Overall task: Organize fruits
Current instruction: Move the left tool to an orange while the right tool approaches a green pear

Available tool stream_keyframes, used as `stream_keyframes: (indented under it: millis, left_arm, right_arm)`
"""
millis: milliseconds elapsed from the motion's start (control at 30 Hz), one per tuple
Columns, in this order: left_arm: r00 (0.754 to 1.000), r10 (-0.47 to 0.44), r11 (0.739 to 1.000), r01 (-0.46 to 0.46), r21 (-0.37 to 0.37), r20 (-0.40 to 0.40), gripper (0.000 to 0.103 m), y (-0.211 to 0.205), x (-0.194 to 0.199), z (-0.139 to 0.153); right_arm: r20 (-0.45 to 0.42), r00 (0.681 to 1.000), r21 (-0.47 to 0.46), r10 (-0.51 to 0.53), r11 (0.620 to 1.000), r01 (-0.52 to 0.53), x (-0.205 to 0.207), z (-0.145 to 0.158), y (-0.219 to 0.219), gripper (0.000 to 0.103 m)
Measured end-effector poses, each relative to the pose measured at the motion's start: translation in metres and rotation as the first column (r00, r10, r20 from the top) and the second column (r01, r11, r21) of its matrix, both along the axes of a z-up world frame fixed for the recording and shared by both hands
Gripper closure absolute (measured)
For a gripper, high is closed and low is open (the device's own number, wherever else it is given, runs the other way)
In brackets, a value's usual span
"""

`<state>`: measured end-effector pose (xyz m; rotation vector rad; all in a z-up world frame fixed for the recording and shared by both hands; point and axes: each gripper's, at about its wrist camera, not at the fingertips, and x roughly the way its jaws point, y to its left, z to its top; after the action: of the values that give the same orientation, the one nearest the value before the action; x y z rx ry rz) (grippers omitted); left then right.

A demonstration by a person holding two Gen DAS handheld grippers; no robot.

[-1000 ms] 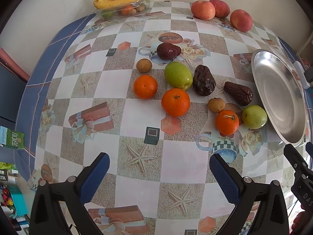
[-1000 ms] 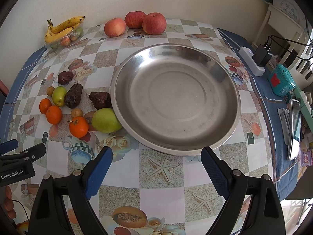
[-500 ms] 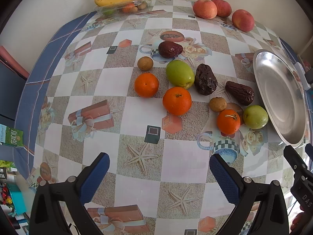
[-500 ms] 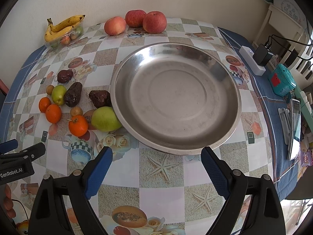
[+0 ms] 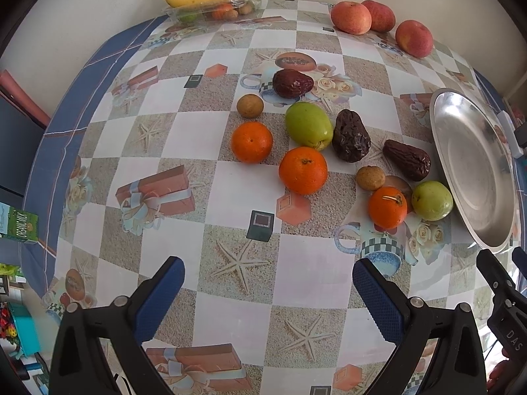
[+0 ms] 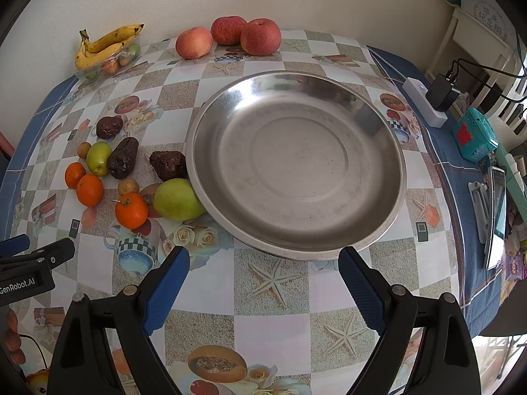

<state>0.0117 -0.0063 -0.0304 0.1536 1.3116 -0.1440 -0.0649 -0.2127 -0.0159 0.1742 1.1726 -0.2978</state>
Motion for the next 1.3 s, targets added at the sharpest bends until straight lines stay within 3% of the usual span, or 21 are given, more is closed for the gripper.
stream_keyframes:
  millis: [100,267,433,500,600,667,767,933,1033,1167,1300]
  left_arm:
    - [0.999,0.007,1.0,-0.007,-0.009,0.047,0.0,0.001,0.0,0.007]
    - [0.976,0.004,0.999,0.007,-0.052,0.216,0.0,0.0,-0.001,0.032]
    - [0.946,0.033,0.986,0.022,-0.165,0.321,0.0,0.002,0.007,0.055]
    - [0.952,0.051,0.979,0.012,-0.202,0.303,0.0,0.002,0.013,0.057]
    - [0.983,0.087,0.98,-0.055,-0.194,0.163,0.0,-0.001,0.027,0.041]
    - [0.987,0.141,0.973,-0.124,-0.194,0.077,0.0,-0.001,0.035,0.026]
    - [0.99,0.14,0.971,-0.135,-0.197,0.009,0.001,-0.006,0.041,0.009]
    - [0.983,0.177,0.956,-0.181,-0.23,-0.036,0.004,-0.01,0.051,0.0]
    - [0.981,0.179,0.95,-0.192,-0.248,-0.075,0.012,-0.014,0.058,-0.007]
    - [0.987,0.128,0.948,-0.149,-0.282,-0.093,0.015,-0.025,0.058,-0.009]
    - [0.99,0.082,0.94,-0.116,-0.321,-0.117,0.026,-0.033,0.054,-0.013]
  right_arm:
    - [0.0,1.0,0.0,0.0,1.0,0.0,0.0,0.0,0.0,0.011]
    - [0.027,1.0,0.021,0.005,1.0,-0.005,0.0,0.002,0.002,0.011]
    - [0.131,0.989,0.066,0.065,0.995,-0.074,0.004,0.019,0.015,0.011]
    - [0.149,0.985,0.063,0.09,0.993,-0.1,0.007,0.021,0.021,0.011]
    - [0.164,0.98,0.065,0.115,0.99,-0.127,0.016,0.025,0.028,0.011]
    - [0.165,0.979,0.082,0.116,0.988,-0.131,0.023,0.024,0.029,0.011]
    - [0.148,0.982,0.101,0.12,0.986,-0.135,0.032,0.02,0.033,0.012]
    - [0.1,0.981,0.086,0.166,0.981,-0.175,0.047,0.009,0.045,0.031]
    - [0.067,0.982,0.109,0.179,0.977,-0.186,0.055,0.001,0.049,0.037]
    - [0.032,0.976,0.104,0.214,0.971,-0.216,0.062,-0.006,0.056,0.051]
    - [0.021,0.979,0.119,0.2,0.972,-0.202,0.063,-0.01,0.05,0.053]
